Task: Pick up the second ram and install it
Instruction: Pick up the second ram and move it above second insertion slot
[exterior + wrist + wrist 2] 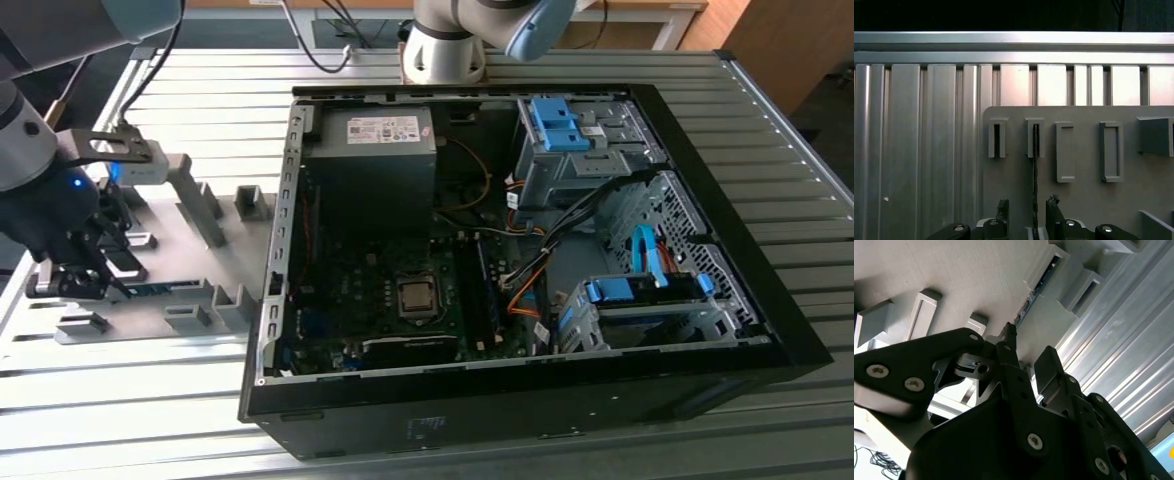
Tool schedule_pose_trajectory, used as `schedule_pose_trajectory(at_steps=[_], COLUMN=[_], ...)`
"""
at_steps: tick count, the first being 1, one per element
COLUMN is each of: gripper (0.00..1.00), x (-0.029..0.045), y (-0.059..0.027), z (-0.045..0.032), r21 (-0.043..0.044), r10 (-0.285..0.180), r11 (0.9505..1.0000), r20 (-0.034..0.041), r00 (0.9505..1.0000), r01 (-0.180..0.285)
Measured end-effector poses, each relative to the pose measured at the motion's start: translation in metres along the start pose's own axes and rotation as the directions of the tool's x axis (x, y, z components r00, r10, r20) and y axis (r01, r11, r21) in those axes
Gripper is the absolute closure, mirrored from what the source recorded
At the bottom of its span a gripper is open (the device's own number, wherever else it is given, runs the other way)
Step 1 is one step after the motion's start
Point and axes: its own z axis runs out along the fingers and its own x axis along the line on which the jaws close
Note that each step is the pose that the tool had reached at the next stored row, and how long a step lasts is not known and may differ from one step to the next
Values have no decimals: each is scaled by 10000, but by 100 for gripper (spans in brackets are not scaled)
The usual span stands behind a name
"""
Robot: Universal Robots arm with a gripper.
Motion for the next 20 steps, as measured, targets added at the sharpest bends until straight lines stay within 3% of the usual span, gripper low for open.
schedule_pose_trajectory(at_steps=[5,20], gripper=[58,58], x=[-14,-28], y=[57,73], z=[48,222], r21=[2,-3], r10=[0,-1], r11=[10000,10000], r20=[-1,-5], r00=[10000,10000], r01=[0,1])
